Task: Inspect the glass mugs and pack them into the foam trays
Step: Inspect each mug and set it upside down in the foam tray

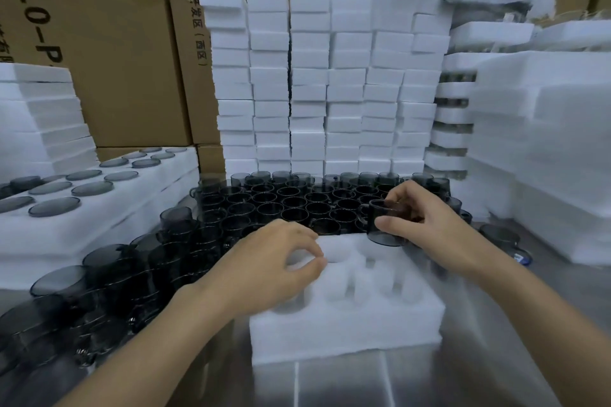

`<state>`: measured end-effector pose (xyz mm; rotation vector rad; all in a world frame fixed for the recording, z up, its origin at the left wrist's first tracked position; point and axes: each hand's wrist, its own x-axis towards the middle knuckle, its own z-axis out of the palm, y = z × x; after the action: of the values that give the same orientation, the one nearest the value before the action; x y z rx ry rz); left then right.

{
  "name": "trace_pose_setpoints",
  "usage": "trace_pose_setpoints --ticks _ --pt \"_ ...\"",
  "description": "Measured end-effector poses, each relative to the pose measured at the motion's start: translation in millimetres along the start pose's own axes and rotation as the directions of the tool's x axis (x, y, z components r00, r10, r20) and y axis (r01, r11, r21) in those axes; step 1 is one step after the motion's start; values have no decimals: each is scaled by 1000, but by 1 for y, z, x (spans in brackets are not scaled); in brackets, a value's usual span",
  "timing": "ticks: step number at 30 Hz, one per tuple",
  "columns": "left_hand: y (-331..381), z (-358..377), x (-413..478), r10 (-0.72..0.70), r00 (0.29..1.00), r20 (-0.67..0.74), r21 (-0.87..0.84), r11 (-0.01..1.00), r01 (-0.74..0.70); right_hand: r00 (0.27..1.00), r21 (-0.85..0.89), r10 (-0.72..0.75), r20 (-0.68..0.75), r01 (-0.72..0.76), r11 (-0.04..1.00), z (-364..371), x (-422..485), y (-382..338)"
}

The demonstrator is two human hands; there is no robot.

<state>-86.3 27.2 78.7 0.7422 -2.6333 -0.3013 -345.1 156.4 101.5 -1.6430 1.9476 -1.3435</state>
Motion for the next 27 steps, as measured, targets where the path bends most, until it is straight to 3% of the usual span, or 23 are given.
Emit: trace_pose_setpoints --ticks 5,10,17,27 --pt "9 -8 -3 -45 999 -20 202 978 48 990 -68 3 142 7 998 -5 -5 -13" --pt "18 -7 -5 -83 996 -38 221 971 90 988 -281 57 147 -13 959 0 -10 -23" --pt "17 -6 -5 -83 996 -38 205 975 89 973 -567 94 213 45 823 3 -20 -41" --pt "18 -6 -6 -68 997 -25 215 974 71 940 -601 188 285 23 799 2 -28 -49"
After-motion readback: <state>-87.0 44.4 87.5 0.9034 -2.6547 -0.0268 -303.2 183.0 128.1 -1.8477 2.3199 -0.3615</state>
